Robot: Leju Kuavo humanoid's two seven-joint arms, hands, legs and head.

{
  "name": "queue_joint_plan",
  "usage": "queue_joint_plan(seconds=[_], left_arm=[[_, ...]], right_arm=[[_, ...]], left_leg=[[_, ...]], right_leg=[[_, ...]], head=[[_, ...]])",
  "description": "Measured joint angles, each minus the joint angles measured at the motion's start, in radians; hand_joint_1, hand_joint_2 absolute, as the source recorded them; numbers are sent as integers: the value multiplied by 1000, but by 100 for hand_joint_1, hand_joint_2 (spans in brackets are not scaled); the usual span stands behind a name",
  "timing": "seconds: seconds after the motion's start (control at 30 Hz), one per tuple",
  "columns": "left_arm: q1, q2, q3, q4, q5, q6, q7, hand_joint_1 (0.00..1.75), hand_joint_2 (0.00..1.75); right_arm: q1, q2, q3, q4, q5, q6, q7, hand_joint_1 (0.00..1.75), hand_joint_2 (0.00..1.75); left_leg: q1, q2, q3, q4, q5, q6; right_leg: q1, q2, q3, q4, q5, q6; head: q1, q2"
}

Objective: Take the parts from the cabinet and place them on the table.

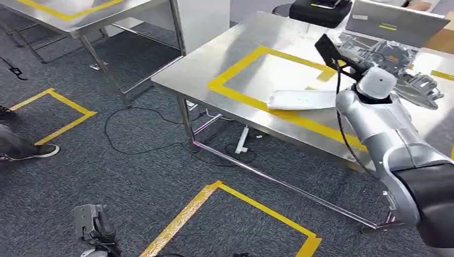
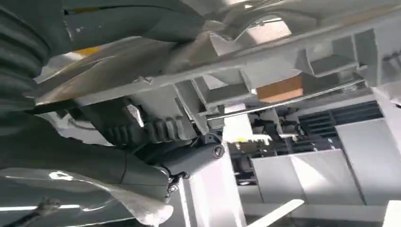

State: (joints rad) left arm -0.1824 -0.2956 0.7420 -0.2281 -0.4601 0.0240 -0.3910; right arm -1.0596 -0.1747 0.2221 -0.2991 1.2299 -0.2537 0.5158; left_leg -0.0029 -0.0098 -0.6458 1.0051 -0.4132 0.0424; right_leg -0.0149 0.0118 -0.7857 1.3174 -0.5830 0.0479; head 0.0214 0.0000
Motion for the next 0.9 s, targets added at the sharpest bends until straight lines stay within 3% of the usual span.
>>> queue_joint_plan(seconds=[0.03,0.07,0.13,0.17,0.23,0.3,0.37,0.47,0.5,0.53,0.57,0.63,0.67,0.7,0.77,0.8,0.83,0.87,0.9], left_arm=[[2,0,0,0,0,0,-2,0,0],[3,0,-1,0,2,1,-2,0,0],[4,0,-2,0,3,1,-3,0,0],[3,3,-2,0,3,1,-3,0,0],[5,4,-5,0,4,2,-5,0,0],[7,5,-6,0,7,2,-4,0,0],[6,5,-7,0,9,2,-5,0,0],[7,6,-8,0,9,2,-5,0,0],[8,6,-8,0,9,2,-5,0,0],[8,6,-8,0,9,2,-5,0,0],[8,6,-8,0,9,2,-5,0,0],[7,7,-8,0,9,2,-5,0,0],[7,8,-8,0,9,2,-5,0,0],[6,10,-8,0,9,2,-5,0,0],[8,11,-8,0,9,3,-7,0,0],[8,12,-8,0,9,3,-7,0,175],[8,11,-8,0,10,5,-7,0,175],[8,11,-8,0,9,4,-7,0,175],[5,10,-10,0,7,4,-7,0,175]], right_arm=[[7,-4,-12,2,-2,0,-7,175,175],[12,-10,-25,2,-1,0,-13,175,175],[14,-13,-37,2,0,0,-21,175,175],[15,-13,-43,2,0,0,-21,175,175],[23,-13,-49,3,0,-2,-24,175,175],[32,-14,-54,5,0,-3,-24,175,175],[30,-14,-58,4,1,-3,-24,175,175],[29,-14,-62,4,1,-3,-24,175,175],[30,-14,-62,4,1,-3,-24,175,175],[30,-14,-62,4,0,-3,-24,175,175],[30,-14,-62,4,0,-3,-24,175,175],[30,-14,-62,4,0,-3,-24,175,175],[31,-14,-62,4,0,-3,-24,175,175],[32,-14,-63,5,1,-3,-24,175,175],[40,-14,-66,7,0,-3,-24,175,175],[41,-14,-67,7,0,-3,-24,0,0],[41,-14,-67,7,0,-3,-26,0,0],[44,-14,-68,7,0,-3,-29,0,0],[43,-14,-69,7,0,-3,-31,0,0]], left_leg=[[2,-2,0,1,0,0],[4,-3,0,4,-2,-2],[11,-3,0,18,-14,-16],[7,-3,-5,25,-20,-25],[2,-3,-12,36,-20,-31],[2,-3,-13,38,-19,-35],[3,0,-25,65,-46,-45],[5,3,-128,292,-146,-51],[5,3,-156,347,-159,-48],[2,2,-160,350,-147,-42],[-2,2,-144,312,-115,-34],[-16,2,-63,143,-28,-12],[-27,2,-29,65,-9,1],[-28,3,-14,50,-19,8],[-32,2,-11,36,-21,8],[-33,2,-10,31,-20,10],[-30,3,3,9,-10,12],[-23,5,10,-6,-2,12],[-21,5,13,-12,2,19]], right_leg=[[-2,-1,-1,-6,16,5],[-6,-2,18,-54,52,10],[-16,-9,103,-231,144,24],[-15,-10,126,-265,127,34],[-13,-6,136,-274,126,7],[-11,-5,132,-269,126,-4],[-15,-6,136,-270,126,-18],[-9,-7,138,-270,123,-29],[-6,-6,139,-270,123,-30],[-3,-5,139,-270,123,-31],[-1,-3,140,-270,122,-32],[-1,-1,142,-271,122,-32],[-2,-1,142,-271,122,-32],[3,0,138,-272,122,-30],[-5,-3,137,-275,125,-23],[-5,-4,139,-282,129,-18],[-1,-3,140,-287,129,-12],[-2,-4,127,-277,113,-15],[1,-1,107,-229,82,-16]], head=[[-1,0],[0,0],[0,0],[1,0],[2,0],[2,0],[-1,0],[-5,0],[-5,0],[-5,0],[-5,0],[-4,0],[-5,0],[-4,0],[-3,0],[-4,0],[-4,0],[-2,0],[-1,0]])
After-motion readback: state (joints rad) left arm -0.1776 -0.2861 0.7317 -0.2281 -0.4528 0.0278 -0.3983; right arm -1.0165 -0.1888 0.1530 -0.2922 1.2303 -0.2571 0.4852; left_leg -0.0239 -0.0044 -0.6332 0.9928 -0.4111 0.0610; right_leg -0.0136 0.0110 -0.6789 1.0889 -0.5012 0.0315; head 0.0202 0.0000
